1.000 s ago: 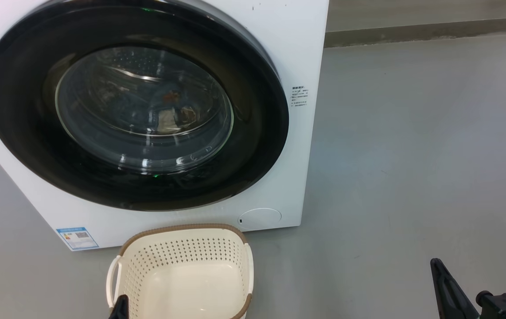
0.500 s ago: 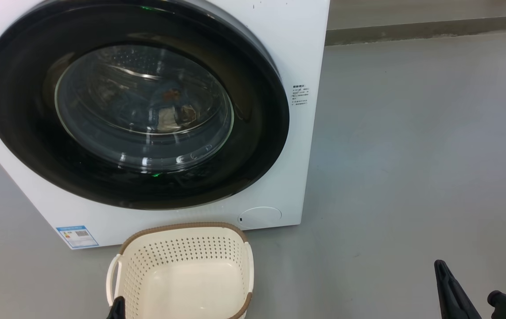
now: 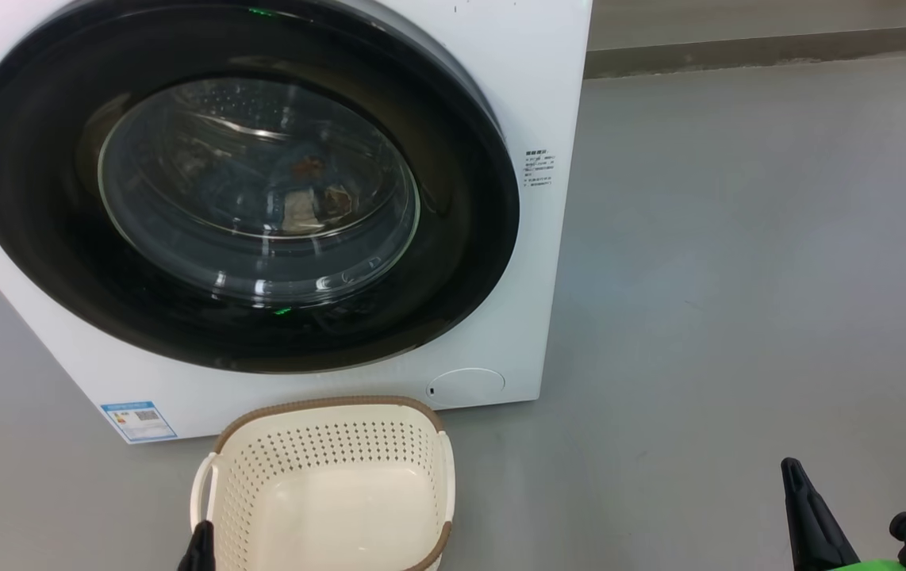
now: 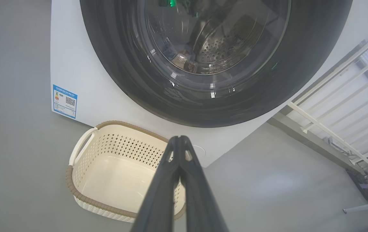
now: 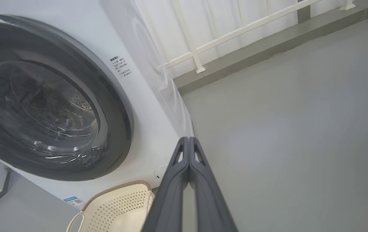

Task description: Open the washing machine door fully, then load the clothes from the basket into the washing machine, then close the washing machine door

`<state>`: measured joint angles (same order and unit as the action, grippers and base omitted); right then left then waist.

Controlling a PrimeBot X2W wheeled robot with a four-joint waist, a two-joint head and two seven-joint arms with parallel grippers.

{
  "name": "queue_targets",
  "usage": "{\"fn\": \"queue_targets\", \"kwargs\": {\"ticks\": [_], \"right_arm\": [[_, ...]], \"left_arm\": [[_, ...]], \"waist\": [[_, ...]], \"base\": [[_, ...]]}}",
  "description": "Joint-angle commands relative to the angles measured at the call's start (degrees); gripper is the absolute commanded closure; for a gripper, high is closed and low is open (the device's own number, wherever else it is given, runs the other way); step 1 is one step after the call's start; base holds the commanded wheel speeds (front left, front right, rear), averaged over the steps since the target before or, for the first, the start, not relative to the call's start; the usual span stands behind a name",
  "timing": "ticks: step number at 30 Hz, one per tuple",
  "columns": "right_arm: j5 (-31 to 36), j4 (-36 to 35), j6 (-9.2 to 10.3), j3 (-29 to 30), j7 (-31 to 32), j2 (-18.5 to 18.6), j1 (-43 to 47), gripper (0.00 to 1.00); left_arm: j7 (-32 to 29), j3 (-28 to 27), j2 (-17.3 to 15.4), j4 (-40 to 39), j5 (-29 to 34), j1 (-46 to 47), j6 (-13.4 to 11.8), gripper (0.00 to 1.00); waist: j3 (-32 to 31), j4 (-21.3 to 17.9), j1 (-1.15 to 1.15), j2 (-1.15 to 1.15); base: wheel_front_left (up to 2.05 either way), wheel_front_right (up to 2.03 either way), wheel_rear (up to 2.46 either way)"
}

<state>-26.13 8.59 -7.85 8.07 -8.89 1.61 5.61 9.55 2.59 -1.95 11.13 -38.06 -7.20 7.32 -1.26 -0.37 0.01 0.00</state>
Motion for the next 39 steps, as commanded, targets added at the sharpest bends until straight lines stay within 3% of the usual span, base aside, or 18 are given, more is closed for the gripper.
{"fn": "queue_targets", "kwargs": {"ticks": [1,39], "right_arm": [[-1.78,-1.1,0.11,-0.43,0.33,0.41,-2.27,1.0],[-28.49,1.62,0.22,-0.89,6.6,0.76,-6.23,1.0]], "left_arm": [[-0.23,-1.08,-0.89,-1.06,-1.45,2.67,0.05,1.0],[-6.18,-3.64,-1.46,0.53,-23.99,7.05,0.1,1.0]], "waist": [[0.01,0.0,-0.01,0.0],[0.61,0.15,-0.01,0.0]], "base": [[0.0,0.0,0.0],[0.0,0.0,0.0]]}}
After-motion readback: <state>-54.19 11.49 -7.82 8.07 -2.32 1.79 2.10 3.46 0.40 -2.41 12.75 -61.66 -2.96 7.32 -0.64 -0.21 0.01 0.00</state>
